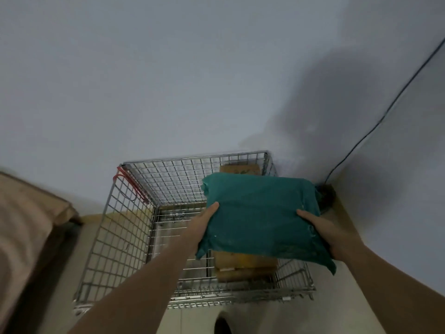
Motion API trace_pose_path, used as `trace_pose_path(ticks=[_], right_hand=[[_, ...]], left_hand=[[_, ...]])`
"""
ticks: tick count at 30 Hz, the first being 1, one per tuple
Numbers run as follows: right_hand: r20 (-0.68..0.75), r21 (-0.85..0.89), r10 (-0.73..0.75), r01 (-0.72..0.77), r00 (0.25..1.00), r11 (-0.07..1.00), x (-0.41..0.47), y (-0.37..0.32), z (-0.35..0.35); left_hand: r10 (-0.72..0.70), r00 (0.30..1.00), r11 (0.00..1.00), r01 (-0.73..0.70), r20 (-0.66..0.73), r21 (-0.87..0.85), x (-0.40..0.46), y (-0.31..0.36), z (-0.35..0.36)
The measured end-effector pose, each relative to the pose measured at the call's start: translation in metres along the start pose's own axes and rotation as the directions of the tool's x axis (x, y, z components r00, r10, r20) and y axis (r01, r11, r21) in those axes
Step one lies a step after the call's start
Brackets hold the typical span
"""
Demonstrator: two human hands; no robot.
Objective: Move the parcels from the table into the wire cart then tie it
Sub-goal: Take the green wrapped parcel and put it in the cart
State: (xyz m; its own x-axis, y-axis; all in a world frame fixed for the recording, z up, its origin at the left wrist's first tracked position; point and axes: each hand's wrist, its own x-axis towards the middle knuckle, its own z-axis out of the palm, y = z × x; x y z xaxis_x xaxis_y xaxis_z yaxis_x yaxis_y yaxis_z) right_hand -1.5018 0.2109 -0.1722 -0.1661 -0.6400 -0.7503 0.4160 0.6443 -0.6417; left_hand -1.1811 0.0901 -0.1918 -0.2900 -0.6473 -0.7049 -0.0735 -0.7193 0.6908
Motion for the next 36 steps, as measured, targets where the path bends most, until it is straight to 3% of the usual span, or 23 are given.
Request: trace_pose_path(ticks=[7,14,22,26,32,36], right_hand=[[-0.013,-0.239,0.094,-0.095,0.995,0.966,0.098,0.024,0.022],[-0.107,-0.503,0.098,-0.139,0.989,0.853,0.185,0.067,0.025],[-0.173,-0.682,0.004,-0.123,0.985,0.721,0.296,0.131,0.016],[-0.197,-0.737,-0.053,-0.112,0.979,0.666,0.33,0.16,0.01],[-0.341,-0.715,-0.227,-0.095,0.912,0.693,0.355,0.177,0.015],[-0.303,-0.792,-0.29,-0.071,0.908,0.607,0.354,0.183,0.021]], left_hand=[[-0.041,0.992,0.999,0.039,-0.119,-0.014,0.068,-0.035,-0.042],[-0.097,0.984,0.973,0.125,-0.151,0.196,0.144,-0.077,-0.057],[-0.143,0.96,0.837,0.247,-0.239,0.489,0.243,-0.153,-0.061],[-0.149,0.94,0.843,0.283,-0.308,0.457,0.281,-0.178,-0.054],[-0.093,0.946,0.861,0.232,-0.31,0.453,0.314,-0.194,-0.057],[-0.068,0.957,0.844,0.205,-0.281,0.495,0.314,-0.196,-0.054]])
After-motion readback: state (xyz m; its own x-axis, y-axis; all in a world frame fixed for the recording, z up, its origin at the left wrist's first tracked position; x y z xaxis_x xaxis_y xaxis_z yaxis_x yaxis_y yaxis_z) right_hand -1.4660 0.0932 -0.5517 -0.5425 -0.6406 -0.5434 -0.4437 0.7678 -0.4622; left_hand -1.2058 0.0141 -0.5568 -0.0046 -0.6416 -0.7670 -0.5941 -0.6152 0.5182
